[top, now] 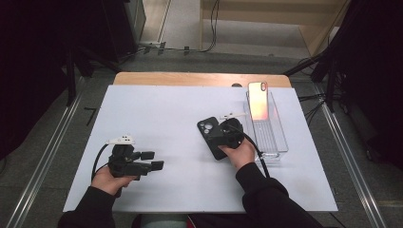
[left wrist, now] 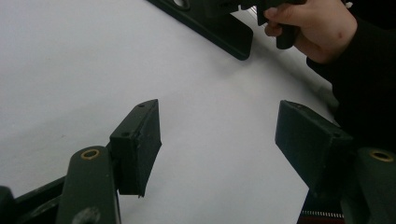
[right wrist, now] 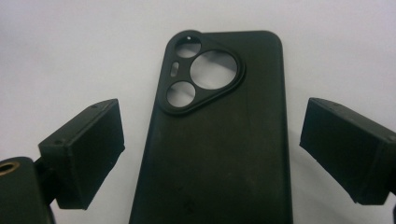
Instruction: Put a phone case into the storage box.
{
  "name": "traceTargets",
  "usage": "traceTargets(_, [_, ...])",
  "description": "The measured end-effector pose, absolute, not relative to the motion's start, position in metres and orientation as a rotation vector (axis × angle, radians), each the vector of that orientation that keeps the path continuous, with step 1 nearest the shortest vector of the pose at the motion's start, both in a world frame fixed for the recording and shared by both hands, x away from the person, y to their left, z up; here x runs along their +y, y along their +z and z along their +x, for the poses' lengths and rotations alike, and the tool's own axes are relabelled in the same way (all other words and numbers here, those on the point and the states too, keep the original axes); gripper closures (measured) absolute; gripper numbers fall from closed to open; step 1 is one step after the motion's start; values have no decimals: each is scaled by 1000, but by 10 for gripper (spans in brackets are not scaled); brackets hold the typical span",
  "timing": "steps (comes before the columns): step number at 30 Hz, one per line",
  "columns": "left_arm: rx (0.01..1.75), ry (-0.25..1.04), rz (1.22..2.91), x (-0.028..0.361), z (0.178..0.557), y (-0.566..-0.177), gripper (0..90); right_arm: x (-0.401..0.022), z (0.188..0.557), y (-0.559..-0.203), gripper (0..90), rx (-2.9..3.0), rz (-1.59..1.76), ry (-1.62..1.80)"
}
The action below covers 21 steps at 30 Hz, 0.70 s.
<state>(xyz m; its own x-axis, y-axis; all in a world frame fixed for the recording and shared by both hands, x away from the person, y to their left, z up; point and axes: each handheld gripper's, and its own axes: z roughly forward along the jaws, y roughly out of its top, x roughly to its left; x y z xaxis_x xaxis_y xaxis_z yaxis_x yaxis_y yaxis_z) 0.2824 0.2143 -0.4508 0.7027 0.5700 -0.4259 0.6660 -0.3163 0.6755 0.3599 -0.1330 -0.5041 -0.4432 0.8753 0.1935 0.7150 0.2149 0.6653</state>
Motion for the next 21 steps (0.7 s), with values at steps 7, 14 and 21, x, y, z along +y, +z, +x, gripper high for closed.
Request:
traceTargets(7, [947,-135,2006,214,282,-451,316,-130,360,-512,48,2284,1517,1006])
traceTargets(14, [951,-134,2004,215,283,-450,316,-126,355,-517,48,2262,1459,981])
traceTargets(21, [953,-134,2003,214,282,-451,316,-124,350,-521,81,2233,1401,953])
